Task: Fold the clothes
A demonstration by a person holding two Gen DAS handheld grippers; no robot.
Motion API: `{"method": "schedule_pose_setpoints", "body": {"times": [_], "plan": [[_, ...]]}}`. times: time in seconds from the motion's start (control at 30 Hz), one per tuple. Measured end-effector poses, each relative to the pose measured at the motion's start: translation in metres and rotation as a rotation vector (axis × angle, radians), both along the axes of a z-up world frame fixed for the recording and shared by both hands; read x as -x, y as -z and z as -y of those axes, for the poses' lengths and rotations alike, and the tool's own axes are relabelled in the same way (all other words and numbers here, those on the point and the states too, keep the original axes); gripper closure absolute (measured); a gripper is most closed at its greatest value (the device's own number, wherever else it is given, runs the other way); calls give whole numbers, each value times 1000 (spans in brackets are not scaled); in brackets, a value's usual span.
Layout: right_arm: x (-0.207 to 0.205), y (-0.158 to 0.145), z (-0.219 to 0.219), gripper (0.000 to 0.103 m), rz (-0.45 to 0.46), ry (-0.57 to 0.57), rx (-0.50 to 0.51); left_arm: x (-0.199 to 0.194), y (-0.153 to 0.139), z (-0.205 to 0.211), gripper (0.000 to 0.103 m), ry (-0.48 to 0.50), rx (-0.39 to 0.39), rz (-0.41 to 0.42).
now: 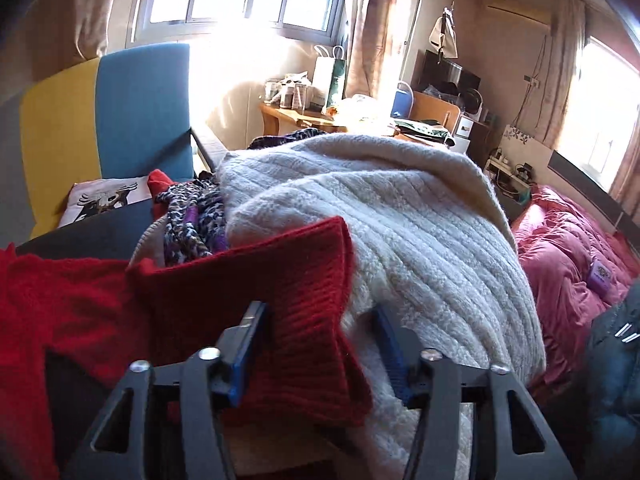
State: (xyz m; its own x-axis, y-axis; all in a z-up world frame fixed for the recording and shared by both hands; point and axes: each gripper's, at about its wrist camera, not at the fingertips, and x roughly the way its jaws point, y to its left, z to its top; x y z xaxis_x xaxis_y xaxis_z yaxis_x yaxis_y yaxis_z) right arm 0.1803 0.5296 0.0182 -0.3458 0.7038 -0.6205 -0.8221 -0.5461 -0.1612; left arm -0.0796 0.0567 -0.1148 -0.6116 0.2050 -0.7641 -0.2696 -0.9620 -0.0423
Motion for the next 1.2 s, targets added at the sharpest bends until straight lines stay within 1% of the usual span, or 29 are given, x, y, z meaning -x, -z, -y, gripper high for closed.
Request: {"method": "schedule_pose_setpoints", "body": {"times": [0.03, 0.07, 0.1, 0.13, 0.23, 0.3, 0.37, 0.47, 0.6, 0.7, 0.83, 0.93, 1.0, 1.03, 1.07, 1.1, 1.17, 1.2], "plan": [[1, 0, 2, 73, -9, -2, -3, 0, 0, 0, 52, 0, 2, -1], [1, 0, 4, 81, -19, -4, -6, 0, 0, -1, 52, 0, 4, -1], [2, -4, 9, 86, -27, -15, -15, 0, 0, -1, 52, -1, 6, -1], [3, -8, 13, 89, -42, -28, -23, 0, 0, -1, 52, -1, 7, -1], [-1, -28, 25, 97, -133, -69, -13, 0, 0, -2, 52, -2, 8, -1], [6, -39, 33, 97, -171, -112, -6, 0, 0, -1, 52, -1, 8, 0], [20, -47, 46, 97, -199, -186, 7, 0, 0, -1, 52, 0, 7, 0], [47, -52, 60, 97, -271, -298, 100, 0, 1, -1, 52, 0, 2, 2], [103, -55, 101, 97, -336, -480, 217, 0, 0, 0, 52, 1, -3, 3], [152, -49, 147, 97, -359, -638, 286, 1, 1, 0, 52, 0, -8, 6], [221, -27, 216, 97, -353, -852, 396, 2, 0, 2, 52, 1, -22, 16], [260, 10, 264, 96, -253, -968, 432, 4, -3, 2, 52, 6, -20, 42], [280, 49, 285, 89, -149, -1014, 498, 6, -7, 1, 52, 22, -18, 81], [282, 66, 289, 83, -106, -1011, 538, 8, -10, 0, 52, 33, -29, 107], [283, 83, 293, 74, -64, -1007, 578, 11, -14, 2, 52, 43, -73, 136], [276, 92, 289, 73, -66, -988, 597, 13, -19, 3, 53, 51, -120, 162], [251, 92, 275, 71, -137, -976, 618, 18, -31, 7, 53, 45, -239, 172], [239, 89, 266, 68, -164, -970, 607, 20, -37, 5, 53, 44, -276, 167]]}}
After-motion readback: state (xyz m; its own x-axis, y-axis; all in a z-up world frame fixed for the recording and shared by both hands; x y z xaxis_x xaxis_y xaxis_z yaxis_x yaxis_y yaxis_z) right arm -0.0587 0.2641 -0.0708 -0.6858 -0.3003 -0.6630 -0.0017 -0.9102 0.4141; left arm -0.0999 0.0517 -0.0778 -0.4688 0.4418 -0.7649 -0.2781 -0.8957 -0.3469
